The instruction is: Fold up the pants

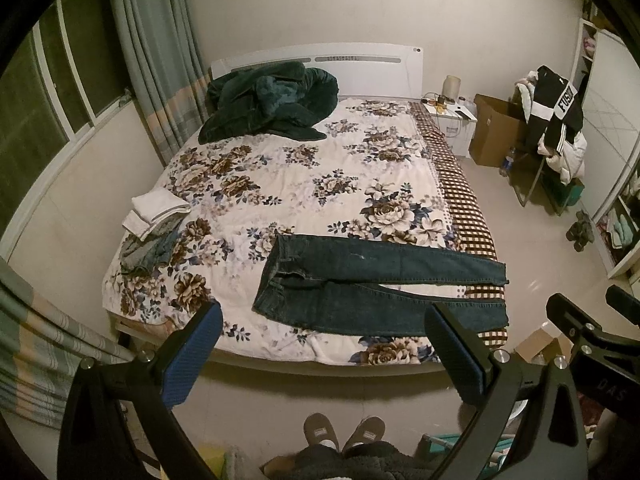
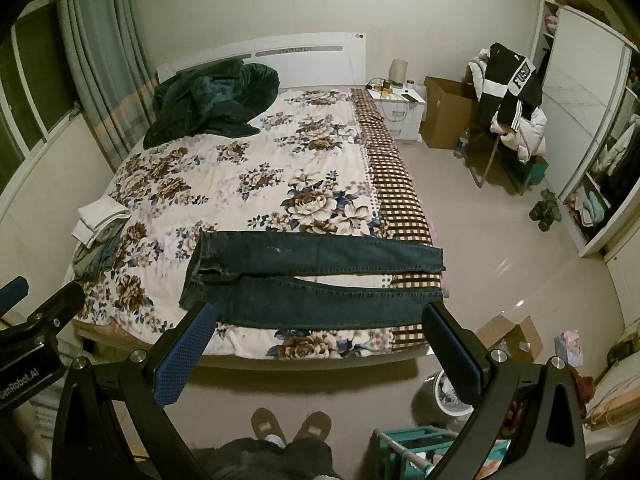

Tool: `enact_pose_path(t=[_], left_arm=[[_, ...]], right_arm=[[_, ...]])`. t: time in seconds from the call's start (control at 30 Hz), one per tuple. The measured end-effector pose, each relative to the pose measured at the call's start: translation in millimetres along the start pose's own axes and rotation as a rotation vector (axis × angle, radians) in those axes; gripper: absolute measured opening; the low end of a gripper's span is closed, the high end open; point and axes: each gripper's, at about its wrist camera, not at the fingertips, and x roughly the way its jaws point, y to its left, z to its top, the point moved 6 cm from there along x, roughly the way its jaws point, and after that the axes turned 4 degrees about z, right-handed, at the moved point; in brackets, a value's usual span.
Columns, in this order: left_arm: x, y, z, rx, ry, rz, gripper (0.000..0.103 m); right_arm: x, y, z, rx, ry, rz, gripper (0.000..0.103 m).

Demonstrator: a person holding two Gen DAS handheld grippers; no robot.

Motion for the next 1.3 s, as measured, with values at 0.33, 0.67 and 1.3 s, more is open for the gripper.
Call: enact_pose_path(t=[0.33,0.67,1.3], left_arm=[[65,-16,10,-0.053,-0.016,0.094,0.103],[206,-33,29,-0.087,0.103,0.189,0.103],[548,-63,70,-0.072,0.531,0.168,0.103]], right_arm=[[74,-66,8,0.056,0.033,0.028,0.103],[235,-112,57,0.136,0.126,-0.08,0.103],[636,-190,102,0.511,0.48,-0.191,0.103]])
